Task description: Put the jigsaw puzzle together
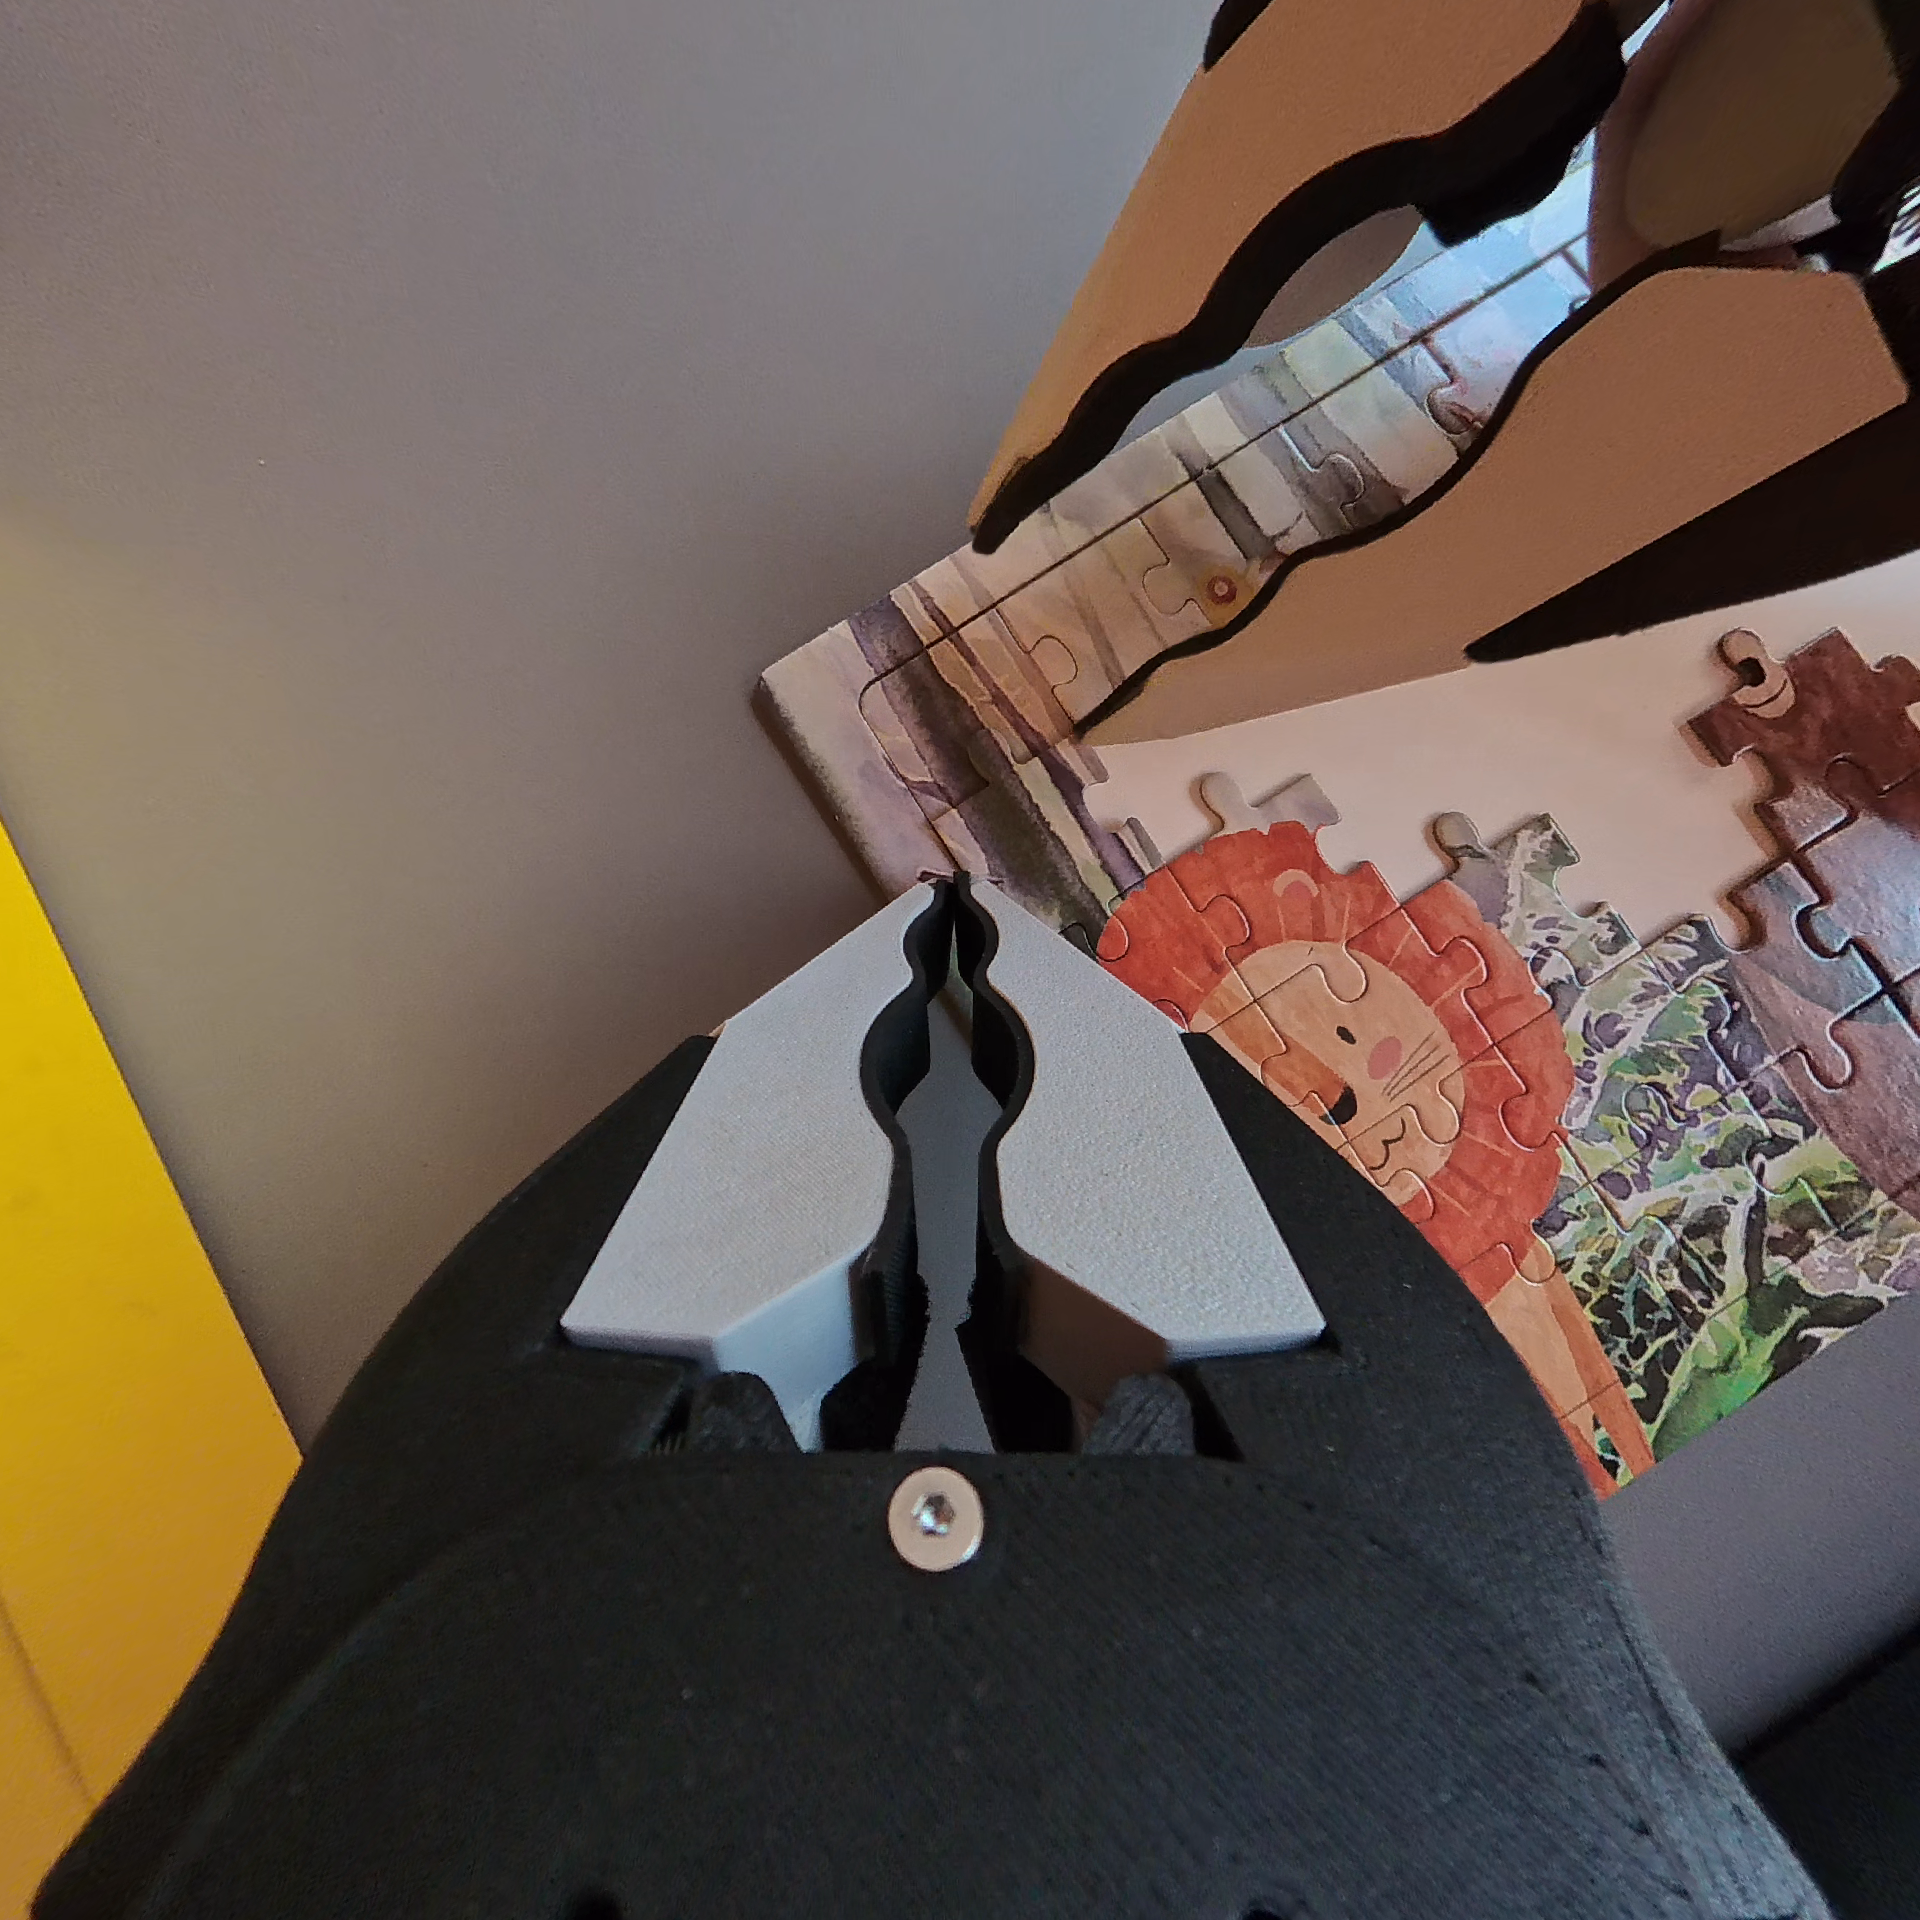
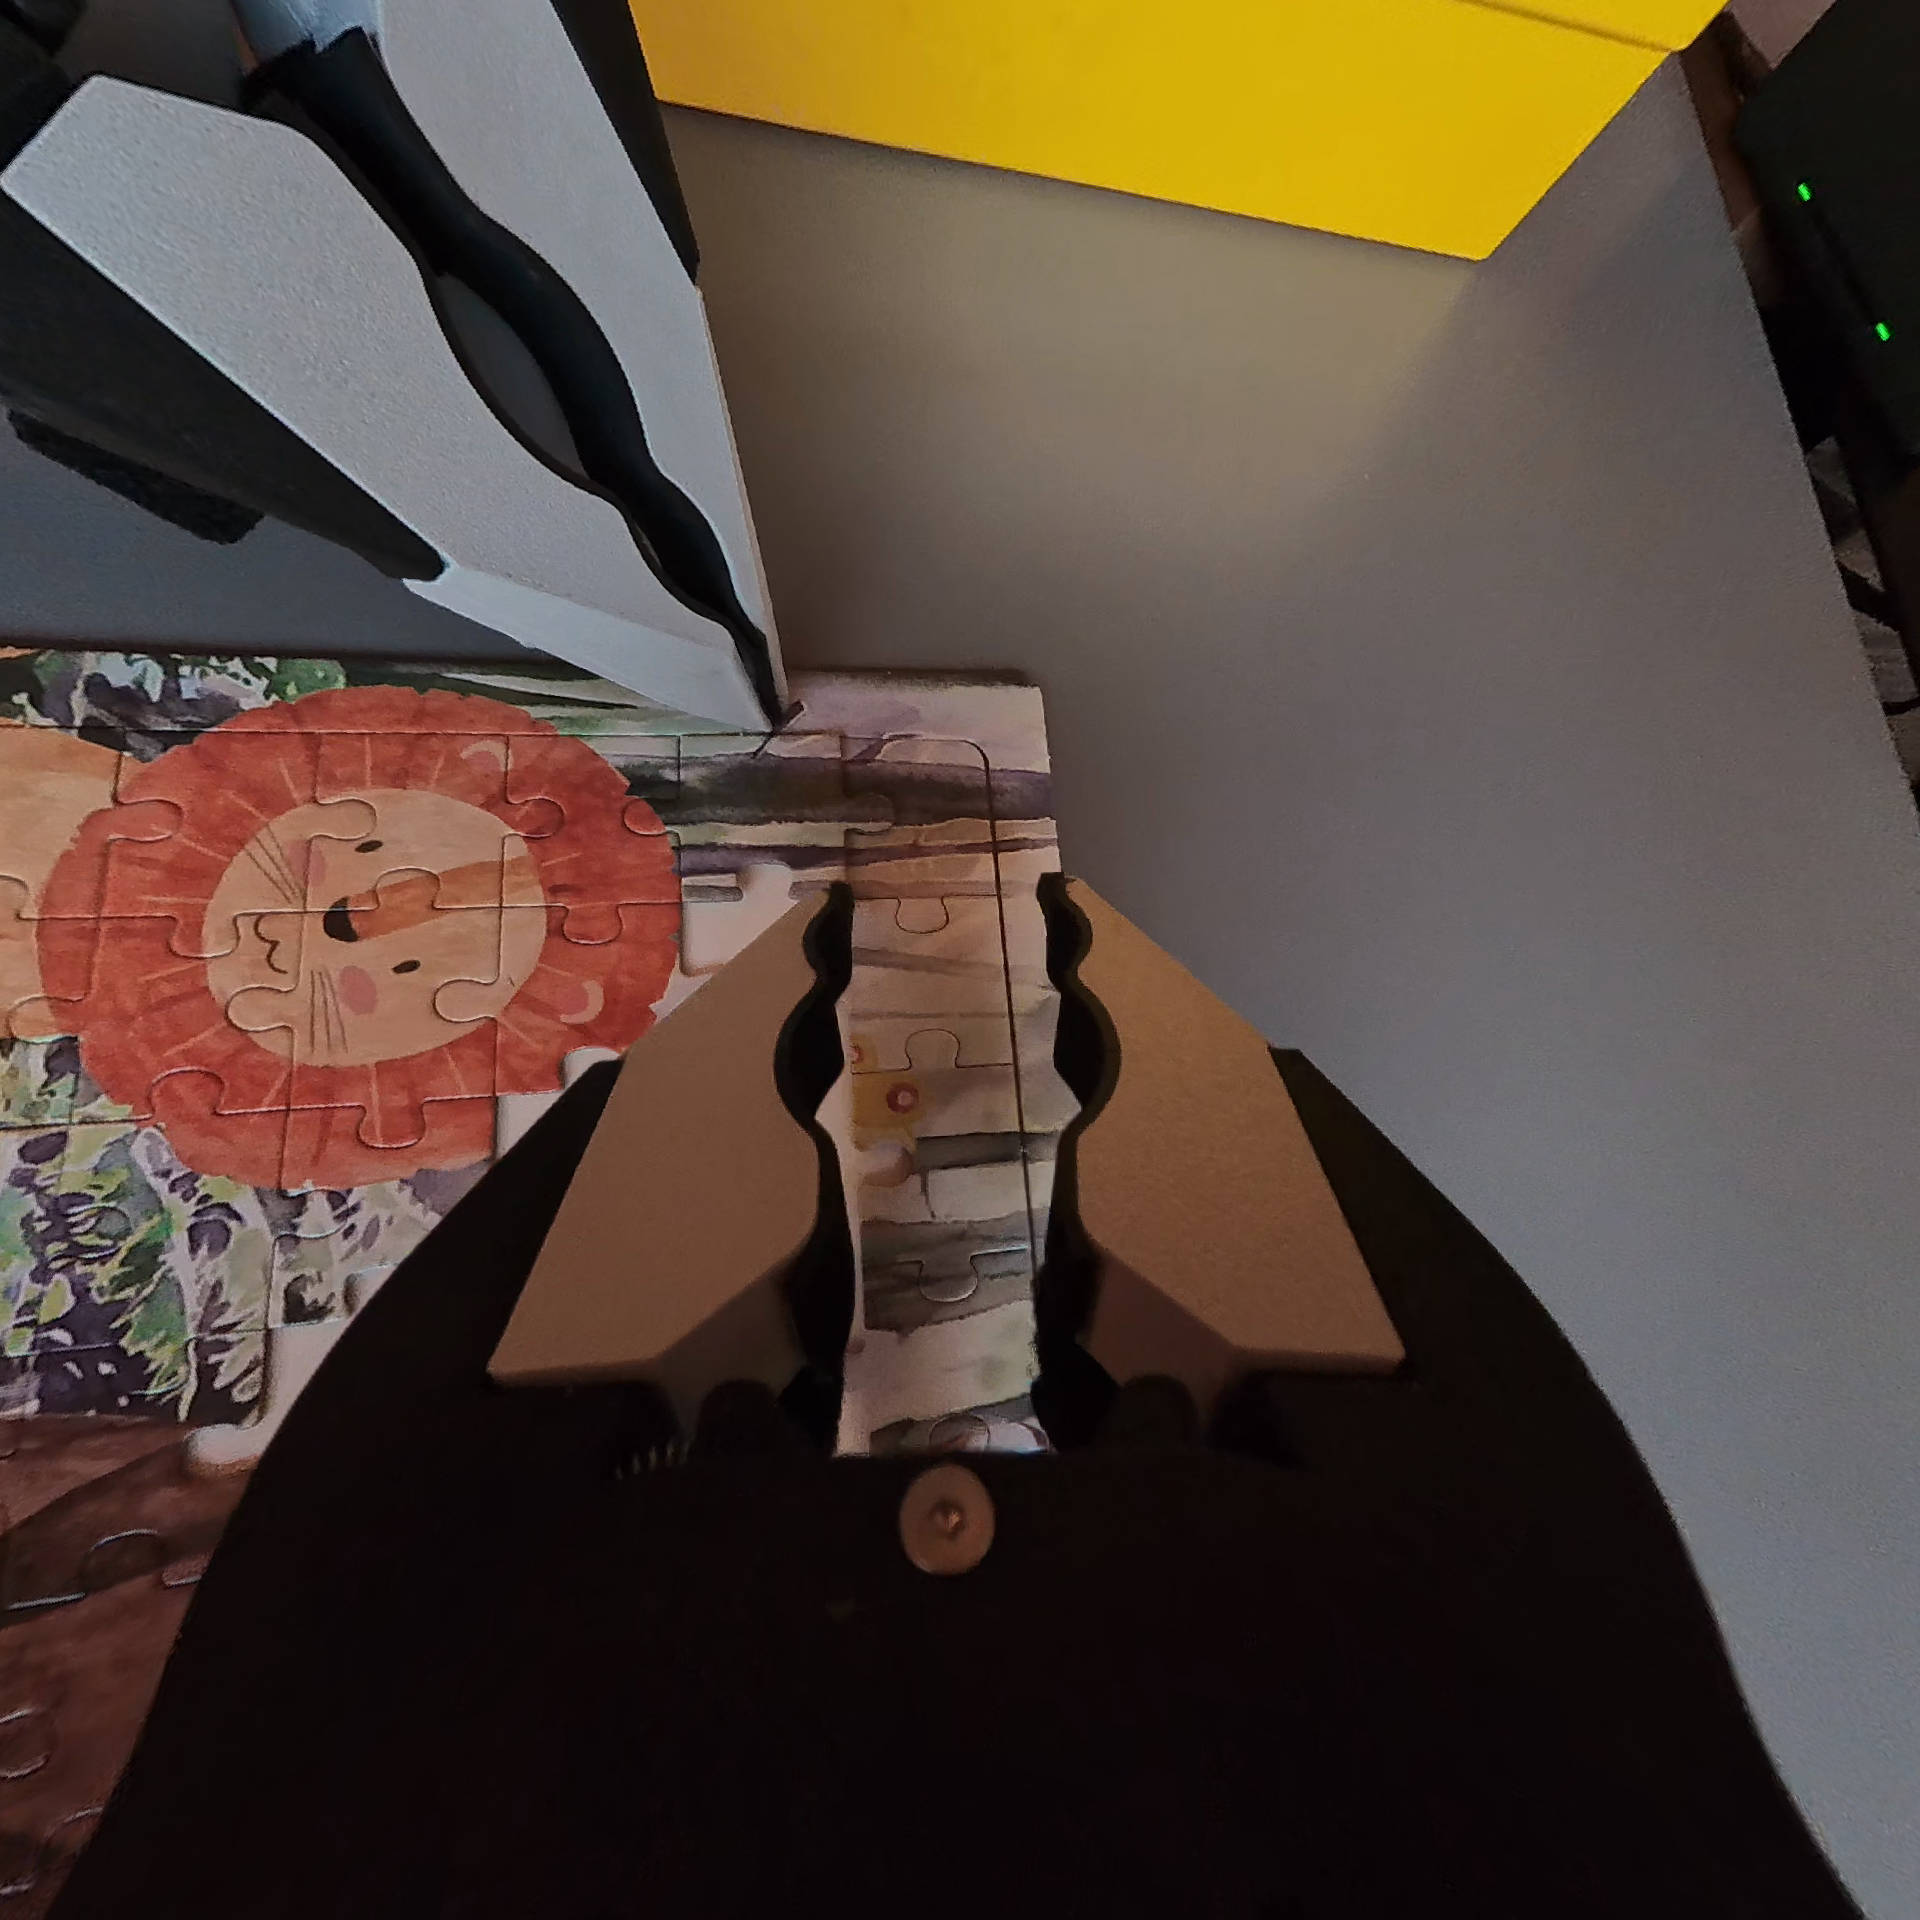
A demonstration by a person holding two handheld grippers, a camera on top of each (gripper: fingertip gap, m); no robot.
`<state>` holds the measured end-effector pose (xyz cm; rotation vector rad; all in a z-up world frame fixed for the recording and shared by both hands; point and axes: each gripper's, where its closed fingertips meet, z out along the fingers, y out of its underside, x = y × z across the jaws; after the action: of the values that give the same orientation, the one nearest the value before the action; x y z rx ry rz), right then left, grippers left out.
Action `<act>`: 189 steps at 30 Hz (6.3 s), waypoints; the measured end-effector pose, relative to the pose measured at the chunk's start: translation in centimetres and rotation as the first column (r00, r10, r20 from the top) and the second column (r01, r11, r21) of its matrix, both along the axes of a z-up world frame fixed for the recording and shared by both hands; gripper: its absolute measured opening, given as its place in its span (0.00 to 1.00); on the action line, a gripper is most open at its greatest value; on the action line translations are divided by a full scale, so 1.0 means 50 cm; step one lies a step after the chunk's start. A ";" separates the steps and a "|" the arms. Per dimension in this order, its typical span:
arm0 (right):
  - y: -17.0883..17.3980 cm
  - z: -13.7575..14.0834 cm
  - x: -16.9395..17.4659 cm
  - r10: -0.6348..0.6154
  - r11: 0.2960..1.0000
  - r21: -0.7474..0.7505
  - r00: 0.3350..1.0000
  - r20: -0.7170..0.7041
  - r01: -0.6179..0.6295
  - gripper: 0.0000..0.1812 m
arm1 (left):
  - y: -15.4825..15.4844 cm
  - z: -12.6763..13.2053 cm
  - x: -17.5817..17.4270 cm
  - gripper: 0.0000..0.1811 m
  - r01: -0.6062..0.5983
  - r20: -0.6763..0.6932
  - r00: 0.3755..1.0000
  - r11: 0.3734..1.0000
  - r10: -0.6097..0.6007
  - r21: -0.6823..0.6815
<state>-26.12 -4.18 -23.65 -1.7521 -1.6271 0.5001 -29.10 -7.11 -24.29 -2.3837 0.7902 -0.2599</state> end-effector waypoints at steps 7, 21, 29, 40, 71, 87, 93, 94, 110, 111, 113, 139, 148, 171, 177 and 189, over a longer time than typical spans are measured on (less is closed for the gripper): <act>-0.001 0.002 -0.006 -0.007 1.000 -0.014 1.000 -0.016 0.007 0.20 | 0.000 0.000 0.000 0.00 0.000 0.001 1.000 1.000 0.000 -0.001; 0.036 0.015 -0.024 -0.134 0.990 0.029 0.989 -0.058 0.136 0.19 | -0.001 -0.001 0.000 0.00 0.004 -0.017 1.000 1.000 -0.004 0.009; 0.017 0.002 -0.036 -0.097 0.995 0.005 0.995 -0.025 0.097 0.18 | -0.001 -0.001 -0.001 0.00 0.001 -0.010 1.000 1.000 -0.001 0.004; 0.008 -0.004 -0.040 -0.077 0.997 0.030 0.997 -0.010 0.077 0.15 | -0.001 -0.001 -0.002 0.00 -0.006 -0.014 1.000 1.000 0.006 0.008; -0.049 -0.011 -0.015 0.107 0.993 -0.042 0.994 0.015 -0.106 0.05 | -0.003 0.001 -0.004 0.00 -0.009 0.005 1.000 1.000 0.009 -0.005; -0.048 0.005 -0.019 0.102 0.995 -0.015 0.994 -0.050 -0.103 0.05 | -0.004 0.001 -0.006 0.00 -0.019 0.030 0.999 1.000 0.019 -0.017; -0.049 -0.001 -0.018 0.108 0.994 0.017 0.993 -0.039 -0.108 0.05 | -0.005 0.010 -0.011 0.00 -0.029 0.028 0.999 1.000 0.029 0.003; -0.049 -0.001 -0.018 0.108 0.994 0.015 0.993 -0.041 -0.107 0.05 | -0.008 0.017 -0.008 0.00 -0.025 0.044 0.999 1.000 0.025 0.009; -0.051 -0.008 -0.015 0.121 0.992 0.048 0.993 -0.013 -0.120 0.05 | -0.054 0.001 0.023 0.00 0.134 -0.066 0.989 0.991 -0.134 0.008; -0.051 -0.008 -0.015 0.121 0.992 0.046 0.993 -0.015 -0.120 0.05 | -0.047 0.002 0.011 0.00 0.102 -0.073 0.992 0.995 -0.101 0.014; -0.051 -0.008 -0.015 0.122 0.992 0.047 0.992 -0.016 -0.121 0.05 | -0.035 0.003 -0.011 0.00 0.032 -0.065 0.997 0.999 -0.031 0.008; -0.028 0.018 -0.003 0.073 0.996 0.060 0.995 -0.066 -0.069 0.14 | -0.009 0.001 -0.012 0.00 -0.009 -0.107 0.994 0.998 0.015 0.059; -0.004 0.009 -0.009 0.009 0.998 0.060 0.998 -0.063 -0.005 0.14 | -0.011 0.000 -0.006 0.00 0.004 -0.122 0.992 0.998 0.003 0.064; 0.015 -0.008 -0.023 -0.016 0.993 0.118 0.999 0.042 0.011 0.02 | -0.011 -0.001 -0.005 0.00 0.007 -0.131 0.991 0.997 0.003 0.073; 0.020 0.006 -0.013 -0.047 0.998 0.035 0.999 0.000 0.047 0.11 | -0.012 0.000 -0.005 0.00 0.004 -0.130 0.992 0.997 0.005 0.071; 0.065 -0.008 -0.011 -0.050 0.975 -0.217 0.999 0.006 0.050 0.27 | -0.011 0.000 -0.005 0.00 0.000 -0.103 0.995 0.998 0.007 0.066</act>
<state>-26.66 -0.92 -24.03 -1.9466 -1.5729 0.6758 -29.37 -7.67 -24.31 -2.3517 0.8287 -0.1088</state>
